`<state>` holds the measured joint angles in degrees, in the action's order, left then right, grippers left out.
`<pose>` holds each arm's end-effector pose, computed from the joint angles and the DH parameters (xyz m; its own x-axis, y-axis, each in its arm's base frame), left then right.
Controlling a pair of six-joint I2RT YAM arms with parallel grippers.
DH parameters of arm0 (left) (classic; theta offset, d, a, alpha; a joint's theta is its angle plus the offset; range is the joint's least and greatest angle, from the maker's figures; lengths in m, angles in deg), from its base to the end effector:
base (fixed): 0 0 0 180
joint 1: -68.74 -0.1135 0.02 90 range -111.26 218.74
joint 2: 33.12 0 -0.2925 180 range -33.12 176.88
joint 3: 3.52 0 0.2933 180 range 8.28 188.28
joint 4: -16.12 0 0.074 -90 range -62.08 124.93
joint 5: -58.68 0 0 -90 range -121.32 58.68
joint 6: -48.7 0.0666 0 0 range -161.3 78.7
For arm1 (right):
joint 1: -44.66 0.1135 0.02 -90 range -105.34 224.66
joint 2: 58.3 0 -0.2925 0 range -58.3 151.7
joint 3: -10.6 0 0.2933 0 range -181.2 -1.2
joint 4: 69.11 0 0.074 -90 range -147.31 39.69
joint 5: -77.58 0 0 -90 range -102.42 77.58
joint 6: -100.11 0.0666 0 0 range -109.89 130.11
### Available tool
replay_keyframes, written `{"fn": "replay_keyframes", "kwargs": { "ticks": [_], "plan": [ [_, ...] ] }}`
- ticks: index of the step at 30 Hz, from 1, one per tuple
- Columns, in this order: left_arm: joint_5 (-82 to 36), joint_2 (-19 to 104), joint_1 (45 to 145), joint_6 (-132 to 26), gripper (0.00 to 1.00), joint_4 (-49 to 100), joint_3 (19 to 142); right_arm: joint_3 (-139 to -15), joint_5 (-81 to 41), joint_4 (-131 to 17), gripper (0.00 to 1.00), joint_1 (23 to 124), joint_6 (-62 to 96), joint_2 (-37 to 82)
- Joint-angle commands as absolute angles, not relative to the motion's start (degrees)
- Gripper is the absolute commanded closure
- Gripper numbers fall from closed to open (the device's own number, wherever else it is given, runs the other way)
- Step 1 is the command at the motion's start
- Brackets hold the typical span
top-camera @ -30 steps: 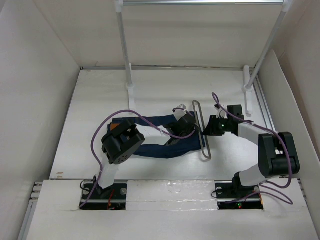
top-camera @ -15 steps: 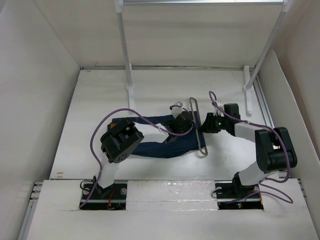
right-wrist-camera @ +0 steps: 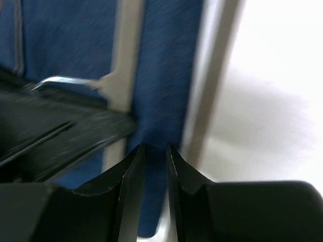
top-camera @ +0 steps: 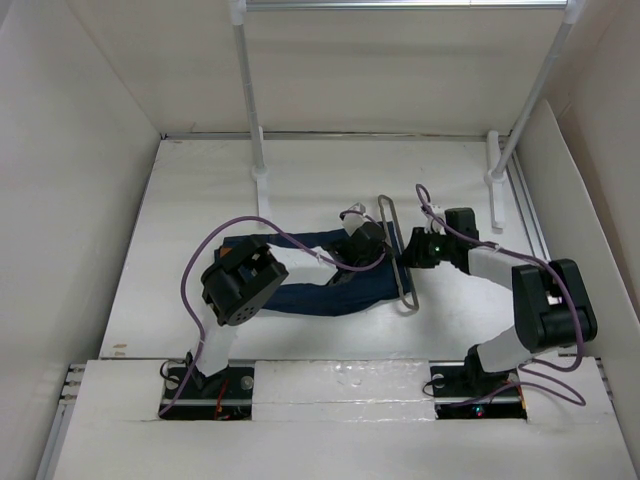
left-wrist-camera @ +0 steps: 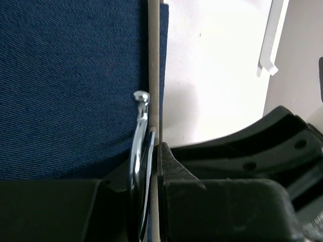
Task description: Place the trousers on the hanger
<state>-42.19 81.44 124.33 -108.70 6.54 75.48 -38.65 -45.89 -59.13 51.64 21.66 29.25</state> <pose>0.2960 -0.4099 0.1479 -0.7547 -0.5026 -0.4217 0.0460 0.6007 -0.7982 0.3170 0.0758 0.1273 -0.8191 0.0680 -0.5696 -0.3079 0.7857 0.5366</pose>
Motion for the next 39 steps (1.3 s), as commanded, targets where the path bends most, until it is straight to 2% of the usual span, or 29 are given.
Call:
{"fn": "replay_keyframes", "kwargs": {
  "ticks": [1,4,5,6,7,8,10,17,22,24,27,29,31,32,39],
  "plan": [
    [-40.1,82.2,125.1,-108.4,1.0,6.7,75.1,-39.9,-45.9,-53.1,0.71,54.2,20.2,26.3],
    [-39.9,82.2,125.1,-108.1,1.0,6.7,75.4,-38.5,-46.3,-53.8,0.74,54.9,20.9,26.1],
    [-39.9,82.3,125.1,-108.0,1.0,7.0,75.5,-38.4,-45.6,-53.2,0.71,55.4,21.0,26.1],
    [-39.9,82.2,125.1,-107.9,1.0,6.9,75.6,-37.9,-44.5,-52.7,0.6,55.9,21.3,26.3],
    [-39.9,82.2,125.1,-107.9,1.0,6.9,75.6,-37.9,-44.5,-52.6,0.6,55.9,21.3,26.3],
    [-39.9,82.2,125.1,-107.8,1.0,6.9,75.7,-37.7,-43.3,-53.2,0.5,55.9,21.3,26.1],
    [-39.9,82.1,125.1,-107.7,1.0,7.0,75.6,-36.8,-42.6,-53.9,0.45,55.9,21.6,25.6],
    [-39.8,81.8,125.1,-107.6,1.0,7.4,74.9,-40.0,-36.9,-49.0,0.45,55.3,18.2,25.0],
    [-40.1,81.8,125.1,-107.7,1.0,7.3,75.0,-38.2,-41.7,-52.3,0.47,55.3,19.4,28.4],
    [-40.2,81.7,125.1,-107.6,1.0,7.3,75.1,-35.6,-44.0,-56.1,0.54,55.3,21.4,29.9],
    [-40.5,81.5,125.1,-107.4,1.0,7.6,74.7,-32.6,-49.2,-63.5,0.59,54.2,24.6,32.0],
    [-40.9,81.2,125.1,-107.5,1.0,7.7,74.4,-32.1,-50.9,-65.9,0.76,54.2,25.5,33.0],
    [-41.2,81.1,125.1,-107.5,1.0,7.7,73.8,-31.9,-51.7,-66.9,0.86,53.5,26.0,33.0],
    [-41.2,81.0,125.1,-107.5,1.0,7.8,73.7,-31.8,-51.4,-67.0,0.98,53.5,26.3,32.4],
    [-41.6,79.3,124.6,-106.5,1.0,8.4,71.9,-35.5,-45.8,-57.7,1.0,48.7,22.6,18.7]
  ]
}}
